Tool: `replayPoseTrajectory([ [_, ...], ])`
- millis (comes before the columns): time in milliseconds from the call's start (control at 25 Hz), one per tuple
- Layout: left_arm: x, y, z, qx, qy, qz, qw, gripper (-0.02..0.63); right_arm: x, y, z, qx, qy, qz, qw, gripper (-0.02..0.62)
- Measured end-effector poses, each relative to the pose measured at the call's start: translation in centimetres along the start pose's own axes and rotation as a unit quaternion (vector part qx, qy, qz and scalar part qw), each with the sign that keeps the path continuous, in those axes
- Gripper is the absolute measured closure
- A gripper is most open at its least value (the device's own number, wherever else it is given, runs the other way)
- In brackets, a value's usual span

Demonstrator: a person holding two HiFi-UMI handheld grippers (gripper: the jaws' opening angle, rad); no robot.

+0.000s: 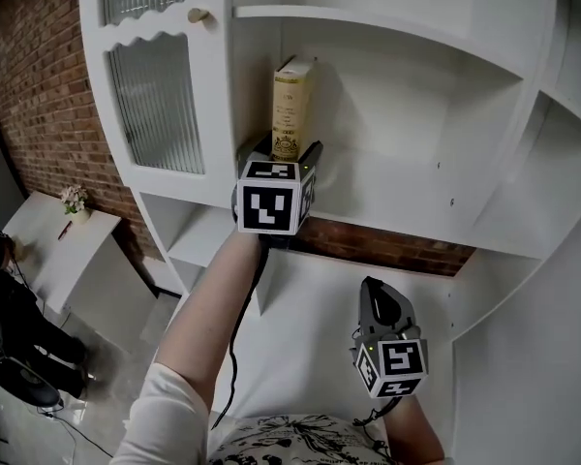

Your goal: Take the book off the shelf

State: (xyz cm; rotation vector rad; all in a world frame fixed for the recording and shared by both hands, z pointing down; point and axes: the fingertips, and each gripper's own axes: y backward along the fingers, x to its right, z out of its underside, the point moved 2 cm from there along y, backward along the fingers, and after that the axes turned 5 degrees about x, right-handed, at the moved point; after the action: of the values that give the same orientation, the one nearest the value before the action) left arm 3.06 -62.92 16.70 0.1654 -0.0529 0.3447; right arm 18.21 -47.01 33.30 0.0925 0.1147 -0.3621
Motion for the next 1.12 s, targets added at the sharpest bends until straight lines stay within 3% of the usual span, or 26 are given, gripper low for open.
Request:
replayPoseTrajectory([
  [80,-0.4,-0.2,0.4,0.002,-0.001,-0.006,1.0000,0.364,0.4,0.3,0.3,-0.003,-0.002,0.005,1.000,0.588],
  [280,-0.7,-0.9,0.7,0.007,0.026,-0.009,0.9996,0.377,1.5,0.7,0.2,-0.004,-0.002,0.014,1.000,0.588],
  [720,-0.7,0.1,0.3,0.018,0.022,-0.008,0.9996,0.400,1.2,1.5,0.0,0.000,-0.008,0.017,1.000,0.588],
  [1120,0.4,5.7,-1.1,0.063,0.031,0.022,0.9973,0.403,-0.7,3.4,-0.2,-0.001,-0.008,0.019,1.000,0.588],
])
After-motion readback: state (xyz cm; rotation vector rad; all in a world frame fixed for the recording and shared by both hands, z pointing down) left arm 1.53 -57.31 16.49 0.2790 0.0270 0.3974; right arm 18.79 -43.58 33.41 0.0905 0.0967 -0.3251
